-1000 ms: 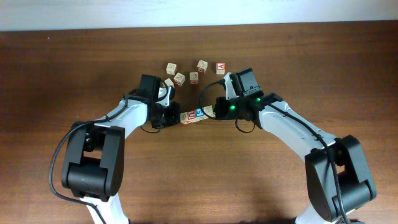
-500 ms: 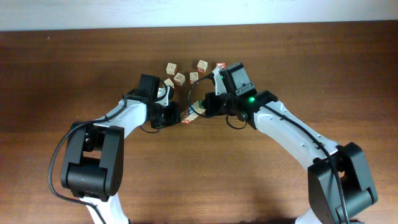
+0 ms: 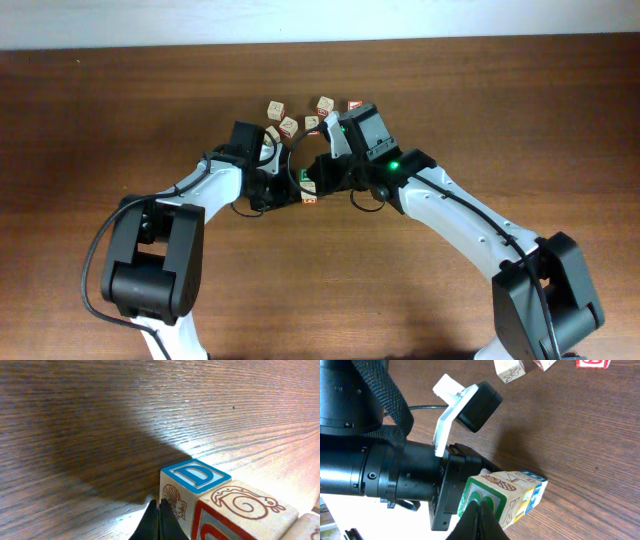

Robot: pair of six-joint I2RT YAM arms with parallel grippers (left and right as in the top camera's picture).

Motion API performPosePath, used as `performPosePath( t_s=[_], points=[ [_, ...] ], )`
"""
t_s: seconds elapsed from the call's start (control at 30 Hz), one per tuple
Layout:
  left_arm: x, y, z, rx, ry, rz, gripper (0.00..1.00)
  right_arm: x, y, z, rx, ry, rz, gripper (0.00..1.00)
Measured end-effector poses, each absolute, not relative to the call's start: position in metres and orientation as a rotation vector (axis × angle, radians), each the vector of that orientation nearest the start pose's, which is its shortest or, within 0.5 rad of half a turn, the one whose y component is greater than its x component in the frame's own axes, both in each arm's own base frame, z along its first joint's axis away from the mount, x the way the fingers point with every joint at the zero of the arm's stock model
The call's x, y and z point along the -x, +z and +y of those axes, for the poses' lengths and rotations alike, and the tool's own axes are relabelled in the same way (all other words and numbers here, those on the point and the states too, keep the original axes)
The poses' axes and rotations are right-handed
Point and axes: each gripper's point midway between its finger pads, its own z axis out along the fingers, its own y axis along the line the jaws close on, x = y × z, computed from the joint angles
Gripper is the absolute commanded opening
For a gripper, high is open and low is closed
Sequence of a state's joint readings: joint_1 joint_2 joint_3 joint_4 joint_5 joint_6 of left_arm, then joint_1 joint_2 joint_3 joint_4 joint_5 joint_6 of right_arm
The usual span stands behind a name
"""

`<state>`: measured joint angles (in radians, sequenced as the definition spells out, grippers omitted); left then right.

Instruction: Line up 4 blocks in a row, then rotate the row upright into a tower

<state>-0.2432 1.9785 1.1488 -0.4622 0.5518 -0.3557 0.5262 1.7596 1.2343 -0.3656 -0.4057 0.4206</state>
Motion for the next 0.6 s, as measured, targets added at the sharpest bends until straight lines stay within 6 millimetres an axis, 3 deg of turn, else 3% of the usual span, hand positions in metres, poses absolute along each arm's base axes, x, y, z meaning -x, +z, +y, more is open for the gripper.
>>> performPosePath(
  t_s=[0.2, 0.27, 0.33, 0.6],
  points=[
    [-0.367, 0.007, -0.183, 0.042, -0.892, 2.894, 0.0, -0.362, 0.122, 0.289, 0.32, 0.888, 2.562, 0.04],
    [-0.382, 0.01, -0.161, 0.115, -0.825, 2.882, 0.0, -0.361, 0.122, 0.289, 0.321, 0.891, 2.562, 0.04],
    [-0.386, 0.009, -0.152, 0.145, -0.795, 2.879, 0.0, -0.36, 0.123, 0.289, 0.32, 0.889, 2.577, 0.04],
    [-0.385, 0.008, -0.151, 0.148, -0.788, 2.884, 0.0, -0.366, 0.132, 0.291, 0.33, 0.88, 2.573, 0.04]
  ],
)
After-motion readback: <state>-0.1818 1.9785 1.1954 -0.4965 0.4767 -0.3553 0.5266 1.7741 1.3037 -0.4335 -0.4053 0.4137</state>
